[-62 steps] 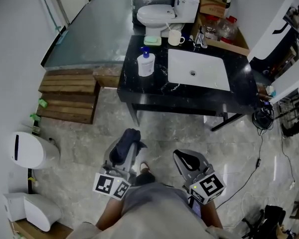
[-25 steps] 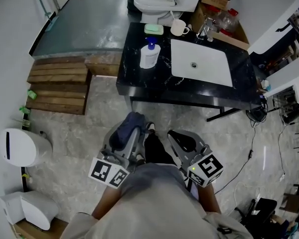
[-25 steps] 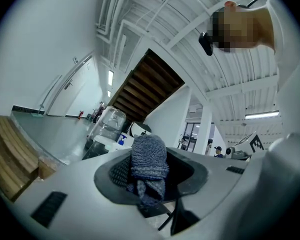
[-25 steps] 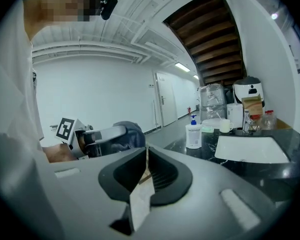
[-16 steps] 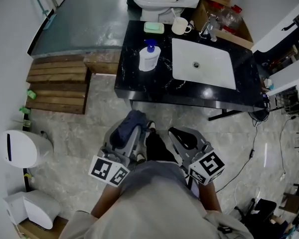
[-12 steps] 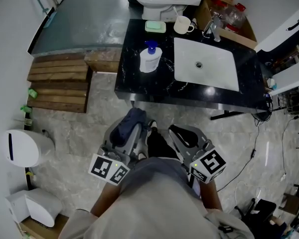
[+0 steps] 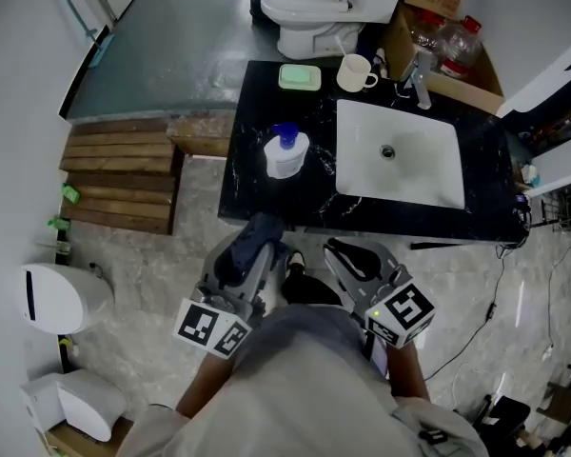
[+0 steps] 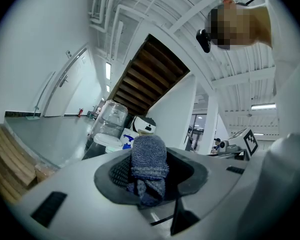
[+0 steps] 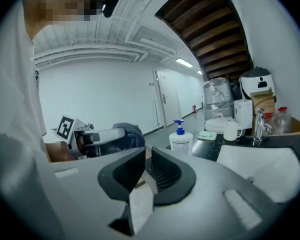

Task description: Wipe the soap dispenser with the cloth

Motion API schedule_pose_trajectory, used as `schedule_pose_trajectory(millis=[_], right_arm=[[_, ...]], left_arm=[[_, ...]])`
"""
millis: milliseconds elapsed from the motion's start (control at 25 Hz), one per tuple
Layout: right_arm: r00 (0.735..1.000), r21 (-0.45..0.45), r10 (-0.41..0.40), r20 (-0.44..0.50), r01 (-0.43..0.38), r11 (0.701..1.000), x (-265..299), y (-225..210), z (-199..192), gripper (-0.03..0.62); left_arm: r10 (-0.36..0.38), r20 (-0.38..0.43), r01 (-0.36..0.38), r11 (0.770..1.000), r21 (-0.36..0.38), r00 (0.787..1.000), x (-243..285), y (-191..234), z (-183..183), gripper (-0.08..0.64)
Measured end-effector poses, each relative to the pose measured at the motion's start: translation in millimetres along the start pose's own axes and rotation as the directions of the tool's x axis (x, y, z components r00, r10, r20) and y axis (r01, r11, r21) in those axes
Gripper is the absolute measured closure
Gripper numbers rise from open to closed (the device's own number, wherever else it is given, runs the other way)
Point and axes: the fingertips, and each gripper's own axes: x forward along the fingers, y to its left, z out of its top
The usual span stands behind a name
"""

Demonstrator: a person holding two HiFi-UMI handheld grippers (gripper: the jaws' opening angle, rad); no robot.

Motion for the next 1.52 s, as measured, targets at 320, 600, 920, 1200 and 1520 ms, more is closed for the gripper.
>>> schedule_pose_trajectory(millis=[320,600,920,1200,1520], right_arm=[[0.999,0.002,0.006,0.043,-0.006,1.0,17.4,-59.1,22.3,0.537],[0.995,-0.041,0.059,0.075,-0.056,0.998,29.8,-84.7,36.9,0.517],[0.987,-0.173,0.154,0.044,-0.144,0.974,61.4,-82.7,55.3,0.436],[0.989,-0.257,0.14,-0.052,-0.148,0.955,96.4,-100.0,59.6,0.353],[0.933,-0.469,0.202,-0.297,-0.327,0.82,152.7,-108.1,31.1,0.279]], left_arm=[[0.034,0.038,-0.035,0.999,0.038,0.999,48.8,22.2,16.6,0.408],[0.085,0.081,-0.091,0.993,0.071,0.993,68.4,35.8,32.9,0.408],[0.153,0.088,-0.158,0.986,0.06,0.984,63.1,53.7,34.9,0.408],[0.121,0.074,-0.124,0.992,0.037,0.99,73.2,61.5,27.0,0.408],[0.084,0.079,-0.086,0.996,0.026,0.993,84.4,76.4,34.5,0.408]])
